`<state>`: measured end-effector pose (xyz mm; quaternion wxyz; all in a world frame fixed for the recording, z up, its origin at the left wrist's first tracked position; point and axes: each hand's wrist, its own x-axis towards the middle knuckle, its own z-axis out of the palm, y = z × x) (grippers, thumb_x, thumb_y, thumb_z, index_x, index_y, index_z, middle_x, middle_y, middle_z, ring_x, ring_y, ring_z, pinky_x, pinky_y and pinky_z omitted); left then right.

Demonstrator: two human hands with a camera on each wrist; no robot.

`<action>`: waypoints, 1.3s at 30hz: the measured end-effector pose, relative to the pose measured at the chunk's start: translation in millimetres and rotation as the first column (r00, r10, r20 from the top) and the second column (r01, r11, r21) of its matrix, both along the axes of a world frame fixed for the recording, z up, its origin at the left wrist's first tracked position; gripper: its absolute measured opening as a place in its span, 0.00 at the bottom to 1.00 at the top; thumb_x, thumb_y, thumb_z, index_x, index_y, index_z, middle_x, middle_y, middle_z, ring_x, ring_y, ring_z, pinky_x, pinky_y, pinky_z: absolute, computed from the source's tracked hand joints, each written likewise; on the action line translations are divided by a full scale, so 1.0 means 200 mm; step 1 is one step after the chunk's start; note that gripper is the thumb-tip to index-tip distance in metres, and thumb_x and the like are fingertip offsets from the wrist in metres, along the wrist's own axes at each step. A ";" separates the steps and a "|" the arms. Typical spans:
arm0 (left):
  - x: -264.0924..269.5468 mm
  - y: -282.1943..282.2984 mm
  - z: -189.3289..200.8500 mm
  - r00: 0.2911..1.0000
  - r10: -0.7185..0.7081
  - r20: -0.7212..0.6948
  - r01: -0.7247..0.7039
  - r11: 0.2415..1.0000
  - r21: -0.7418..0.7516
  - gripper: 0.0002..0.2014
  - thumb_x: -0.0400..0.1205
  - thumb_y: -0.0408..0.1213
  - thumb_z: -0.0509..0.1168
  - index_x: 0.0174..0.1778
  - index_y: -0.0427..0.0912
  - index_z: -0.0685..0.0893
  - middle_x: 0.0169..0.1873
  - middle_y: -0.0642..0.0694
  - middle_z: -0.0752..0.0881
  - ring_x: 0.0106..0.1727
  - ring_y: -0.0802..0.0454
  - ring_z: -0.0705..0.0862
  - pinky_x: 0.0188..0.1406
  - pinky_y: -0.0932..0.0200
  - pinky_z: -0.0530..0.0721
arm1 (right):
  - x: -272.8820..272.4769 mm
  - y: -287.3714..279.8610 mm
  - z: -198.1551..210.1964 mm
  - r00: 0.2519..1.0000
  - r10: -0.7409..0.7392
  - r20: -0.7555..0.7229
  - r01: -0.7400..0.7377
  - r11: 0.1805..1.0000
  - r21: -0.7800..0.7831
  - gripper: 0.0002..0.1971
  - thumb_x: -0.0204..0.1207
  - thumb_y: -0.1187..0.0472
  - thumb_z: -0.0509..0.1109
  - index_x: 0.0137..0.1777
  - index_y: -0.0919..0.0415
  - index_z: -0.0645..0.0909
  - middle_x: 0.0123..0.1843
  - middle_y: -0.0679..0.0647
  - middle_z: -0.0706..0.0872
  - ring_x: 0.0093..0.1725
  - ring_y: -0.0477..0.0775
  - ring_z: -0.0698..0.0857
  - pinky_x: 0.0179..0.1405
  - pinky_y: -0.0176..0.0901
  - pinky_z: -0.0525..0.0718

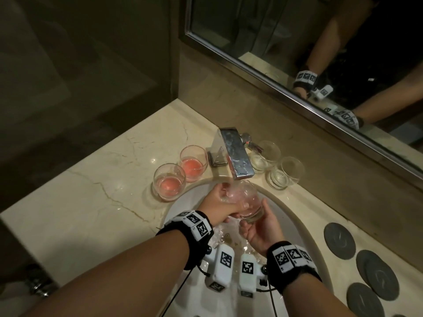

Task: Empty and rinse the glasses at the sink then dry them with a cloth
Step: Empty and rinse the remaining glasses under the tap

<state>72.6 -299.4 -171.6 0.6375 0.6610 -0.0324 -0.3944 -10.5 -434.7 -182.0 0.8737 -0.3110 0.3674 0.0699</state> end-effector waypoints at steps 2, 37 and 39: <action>0.00 0.00 0.00 1.000 -0.018 0.010 0.018 1.000 0.008 0.28 0.71 0.37 0.80 0.63 0.56 0.74 0.54 0.61 0.81 0.42 0.48 0.88 0.29 0.63 0.81 | 0.01 0.00 0.00 1.000 -0.007 -0.022 0.007 1.000 0.014 0.29 0.83 0.41 0.54 0.61 0.68 0.79 0.41 0.64 0.83 0.25 0.54 0.84 0.23 0.40 0.86; 0.06 0.02 0.00 0.994 0.078 -0.071 -0.082 0.995 -0.051 0.36 0.70 0.38 0.81 0.73 0.46 0.72 0.58 0.45 0.82 0.37 0.48 0.85 0.33 0.59 0.85 | 0.11 0.08 0.05 0.997 -0.020 -0.079 0.019 1.000 -0.017 0.26 0.80 0.44 0.58 0.62 0.67 0.80 0.39 0.64 0.85 0.27 0.55 0.86 0.24 0.39 0.86; 0.06 0.01 0.00 0.995 0.044 -0.088 -0.051 0.996 -0.080 0.33 0.71 0.34 0.80 0.70 0.44 0.72 0.52 0.44 0.85 0.31 0.51 0.84 0.27 0.64 0.84 | 0.10 0.08 0.04 0.999 0.010 -0.042 -0.011 1.000 -0.010 0.27 0.77 0.42 0.61 0.62 0.67 0.80 0.38 0.62 0.84 0.25 0.53 0.85 0.21 0.37 0.84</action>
